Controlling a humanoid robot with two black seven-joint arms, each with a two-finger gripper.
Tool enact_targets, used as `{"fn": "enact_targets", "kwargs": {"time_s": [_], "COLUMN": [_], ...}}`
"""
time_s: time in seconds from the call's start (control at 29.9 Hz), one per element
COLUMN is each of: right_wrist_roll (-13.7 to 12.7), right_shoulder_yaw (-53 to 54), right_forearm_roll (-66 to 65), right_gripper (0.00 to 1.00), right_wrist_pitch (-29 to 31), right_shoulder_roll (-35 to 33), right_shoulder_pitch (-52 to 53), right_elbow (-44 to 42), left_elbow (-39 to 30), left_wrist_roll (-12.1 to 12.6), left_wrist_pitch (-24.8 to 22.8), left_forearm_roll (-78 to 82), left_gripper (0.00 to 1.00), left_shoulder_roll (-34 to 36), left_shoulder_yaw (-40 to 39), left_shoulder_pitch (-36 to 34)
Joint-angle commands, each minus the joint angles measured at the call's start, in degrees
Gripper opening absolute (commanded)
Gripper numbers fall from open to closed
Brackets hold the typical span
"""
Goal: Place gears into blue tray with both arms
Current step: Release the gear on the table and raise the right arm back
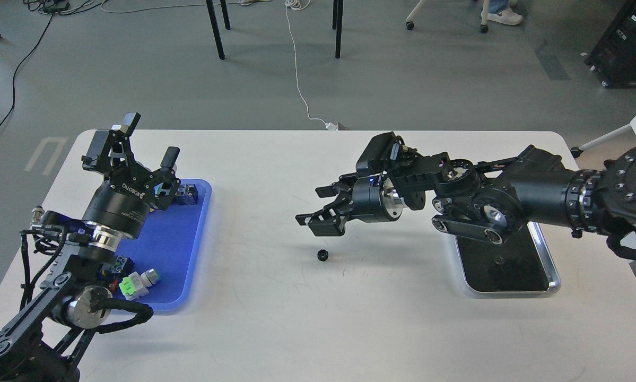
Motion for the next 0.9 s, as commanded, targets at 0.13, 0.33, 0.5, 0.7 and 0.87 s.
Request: {"fn": "enact_targets", "kwargs": {"time_s": [0.13,0.33,0.5,0.7,0.87], "right_wrist_roll": [0.00,0.00,0.00,0.00,0.00], "right_shoulder_yaw": [33.03,60.20,71.39,72.02,71.93], "right_forearm_roll": [12.23,13.64,28.80,51.77,55.92], "right_gripper": [0.97,0.97,0.98,0.99,0.99], "right_wrist_pitch": [-0.01,-0.01,0.61,1.75,3.07], "right_shoulder_roll": [-15.96,-15.27,-12.37,-15.00,-16.06], "right_shoulder_pitch": [-22.77,-44.32,-52.51,-52.96,-53.22], "right_elbow": [9.61,9.79,9.44,8.21,6.90], "left_elbow": [0.01,-0.51,-1.48,-1.40,1.14], "left_wrist_roll": [0.01,0.01,-0.08,-1.98,-1.98], "left_wrist_pitch": [-0.25,-2.09,-3.15,-3.15,-2.80], "left_forearm_roll": [0.52,11.74,22.99,46.71,71.64], "left_gripper": [0.99,0.99,0.99,0.99,0.99], "left_shoulder_roll": [0.63,0.10,0.10,0.63,0.97], "left_shoulder_yaw": [0.51,1.48,6.30,16.32,25.80], "left_shoulder_pitch": [-0.18,-0.53,-2.63,-9.22,-17.64]}}
